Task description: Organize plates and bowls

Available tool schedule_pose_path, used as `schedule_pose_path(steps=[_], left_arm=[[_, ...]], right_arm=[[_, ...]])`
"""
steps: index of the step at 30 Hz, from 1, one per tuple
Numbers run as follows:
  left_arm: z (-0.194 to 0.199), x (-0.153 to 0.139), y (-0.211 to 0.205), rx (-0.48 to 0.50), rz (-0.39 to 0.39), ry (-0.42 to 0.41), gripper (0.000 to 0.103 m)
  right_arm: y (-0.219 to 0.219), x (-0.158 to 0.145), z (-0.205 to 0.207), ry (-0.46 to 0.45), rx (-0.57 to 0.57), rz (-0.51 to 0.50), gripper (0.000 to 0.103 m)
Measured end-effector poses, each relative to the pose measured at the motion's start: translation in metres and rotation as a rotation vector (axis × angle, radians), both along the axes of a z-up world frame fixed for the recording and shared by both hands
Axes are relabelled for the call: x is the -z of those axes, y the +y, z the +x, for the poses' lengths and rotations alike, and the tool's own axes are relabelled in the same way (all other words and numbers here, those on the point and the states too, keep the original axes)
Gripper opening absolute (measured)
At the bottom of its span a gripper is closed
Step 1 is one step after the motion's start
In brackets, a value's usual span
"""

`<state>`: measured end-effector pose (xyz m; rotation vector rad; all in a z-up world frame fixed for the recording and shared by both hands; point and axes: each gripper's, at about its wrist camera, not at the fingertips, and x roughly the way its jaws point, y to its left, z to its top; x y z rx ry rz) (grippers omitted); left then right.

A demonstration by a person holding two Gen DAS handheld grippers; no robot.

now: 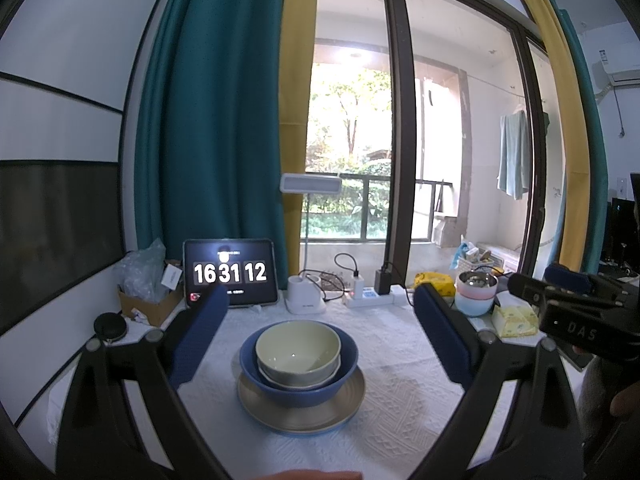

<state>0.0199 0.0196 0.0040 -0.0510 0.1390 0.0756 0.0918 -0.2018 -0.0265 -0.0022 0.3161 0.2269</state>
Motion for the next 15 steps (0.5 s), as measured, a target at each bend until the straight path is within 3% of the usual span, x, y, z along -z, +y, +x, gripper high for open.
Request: schedule_pose_path(steps=[15], left_arm=[[-0.0017, 0.0073, -0.0033, -0.003, -0.008, 0.001, 0.095]], right_arm=[[0.0009, 0.0053, 0.001, 0.014, -0.01, -0.001, 0.069]])
